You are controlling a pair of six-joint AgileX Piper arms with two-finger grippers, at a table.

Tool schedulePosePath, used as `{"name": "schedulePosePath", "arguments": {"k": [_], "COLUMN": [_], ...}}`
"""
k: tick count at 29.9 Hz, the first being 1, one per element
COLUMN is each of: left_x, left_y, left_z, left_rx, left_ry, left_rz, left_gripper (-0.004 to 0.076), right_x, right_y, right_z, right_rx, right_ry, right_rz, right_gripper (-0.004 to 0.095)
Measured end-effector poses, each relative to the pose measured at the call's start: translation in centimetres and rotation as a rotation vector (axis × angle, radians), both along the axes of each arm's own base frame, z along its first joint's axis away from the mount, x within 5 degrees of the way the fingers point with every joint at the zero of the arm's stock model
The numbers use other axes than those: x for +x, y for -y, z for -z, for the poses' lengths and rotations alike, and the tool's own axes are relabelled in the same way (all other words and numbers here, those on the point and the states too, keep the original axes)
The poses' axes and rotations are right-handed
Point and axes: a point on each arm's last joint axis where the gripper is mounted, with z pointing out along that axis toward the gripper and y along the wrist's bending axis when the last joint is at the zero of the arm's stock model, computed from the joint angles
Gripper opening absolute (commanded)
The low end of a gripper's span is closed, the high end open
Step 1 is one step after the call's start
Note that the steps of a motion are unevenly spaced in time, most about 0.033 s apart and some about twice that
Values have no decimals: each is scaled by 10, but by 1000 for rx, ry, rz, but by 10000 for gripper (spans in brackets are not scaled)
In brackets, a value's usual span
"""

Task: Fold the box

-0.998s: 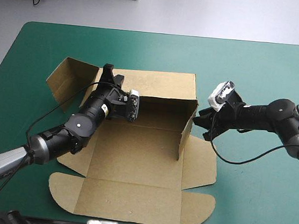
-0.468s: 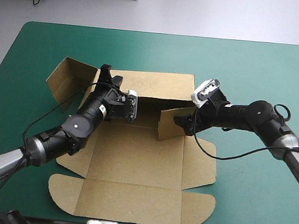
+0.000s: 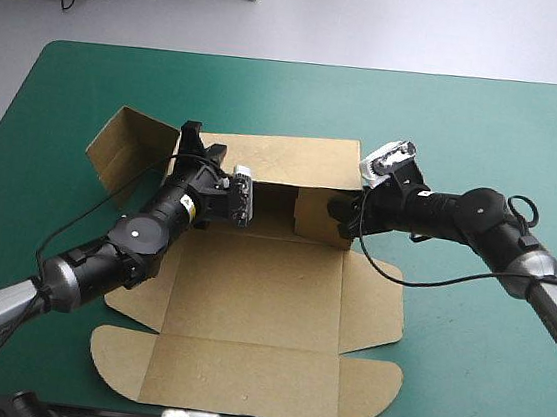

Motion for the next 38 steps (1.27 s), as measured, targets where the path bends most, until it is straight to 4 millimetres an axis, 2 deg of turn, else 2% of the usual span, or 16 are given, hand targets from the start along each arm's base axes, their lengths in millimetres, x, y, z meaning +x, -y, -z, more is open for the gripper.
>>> {"name": "schedulePosePath", "arguments": {"k": [4,9,13,17,20,23,25,27,32,35,38], "left_x": [0,-5,-9,-10,-12,-17,-26,-35,-62,-70,-73], "left_y": [0,6,10,10,9,7,5,2,-10,-17,-18], "left_z": [0,-1,-1,-1,-2,-7,-16,-29,-63,-71,-71], "left_rx": [-4,9,20,26,18,-28,-84,-147,-292,-334,-342], "left_ry": [-3,3,13,19,17,7,7,23,88,105,104], "left_rz": [1,6,-6,-21,-27,-15,22,68,154,155,157], "left_gripper": [-9,-8,-8,43,155,312,406,461,476,476,476], "right_x": [-2,-1,0,1,0,-1,-2,-3,-8,-11,-9], "right_y": [2,5,6,7,6,6,5,3,-2,-5,-6], "right_z": [10,14,15,14,15,15,15,15,15,15,11], "right_rx": [-2,10,3,0,1,5,13,30,61,79,88], "right_ry": [-22,-18,-5,7,7,0,-11,-26,-64,-80,-75], "right_rz": [29,84,85,82,73,64,53,45,10,-9,-7], "right_gripper": [245,162,-20,-24,-24,-24,-24,-24,-24,-24,-24]}}
